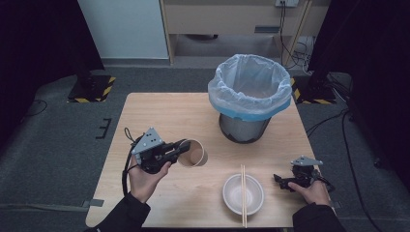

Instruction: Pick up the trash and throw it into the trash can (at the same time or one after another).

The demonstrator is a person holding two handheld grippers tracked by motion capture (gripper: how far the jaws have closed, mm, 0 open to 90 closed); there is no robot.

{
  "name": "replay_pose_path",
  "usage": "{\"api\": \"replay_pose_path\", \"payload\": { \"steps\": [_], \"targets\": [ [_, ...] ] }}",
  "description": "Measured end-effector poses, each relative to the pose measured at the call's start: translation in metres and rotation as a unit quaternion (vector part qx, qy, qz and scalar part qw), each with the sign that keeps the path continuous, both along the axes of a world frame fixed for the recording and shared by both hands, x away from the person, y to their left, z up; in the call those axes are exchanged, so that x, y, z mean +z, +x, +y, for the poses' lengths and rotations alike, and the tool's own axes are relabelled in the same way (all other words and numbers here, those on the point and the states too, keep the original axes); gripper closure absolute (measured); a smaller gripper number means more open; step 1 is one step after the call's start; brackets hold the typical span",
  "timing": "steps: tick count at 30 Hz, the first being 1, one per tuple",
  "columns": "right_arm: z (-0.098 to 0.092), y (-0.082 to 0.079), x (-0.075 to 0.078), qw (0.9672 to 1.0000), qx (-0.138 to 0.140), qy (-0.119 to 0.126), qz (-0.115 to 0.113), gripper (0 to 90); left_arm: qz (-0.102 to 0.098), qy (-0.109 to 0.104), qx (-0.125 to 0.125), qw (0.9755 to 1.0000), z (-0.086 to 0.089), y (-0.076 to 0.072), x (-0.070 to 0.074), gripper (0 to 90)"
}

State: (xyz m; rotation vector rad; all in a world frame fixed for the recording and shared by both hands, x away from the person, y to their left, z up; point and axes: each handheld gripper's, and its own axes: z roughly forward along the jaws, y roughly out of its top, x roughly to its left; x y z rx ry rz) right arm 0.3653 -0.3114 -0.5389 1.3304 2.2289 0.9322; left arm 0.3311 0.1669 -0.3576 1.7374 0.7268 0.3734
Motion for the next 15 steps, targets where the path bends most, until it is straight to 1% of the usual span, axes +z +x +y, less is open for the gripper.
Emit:
{"api": "replay_pose_path", "payload": {
  "steps": [2,6,15],
  "targets": [
    [0.000,0.000,0.000,1.0000,0.000,0.000,0.000,1.2,-0.005,-0.008,0.002,1.0000,-0.001,0.003,0.005,81.3],
    [0.000,0.000,0.000,1.0000,0.001,-0.001,0.001,1.1,-0.006,-0.033,0.002,0.9994,-0.005,0.013,0.015,81.3],
    [0.000,0.000,0.000,1.0000,0.002,-0.001,0.001,1.0,-0.030,-0.049,0.011,0.9983,-0.016,0.030,0.041,81.2]
  ]
}}
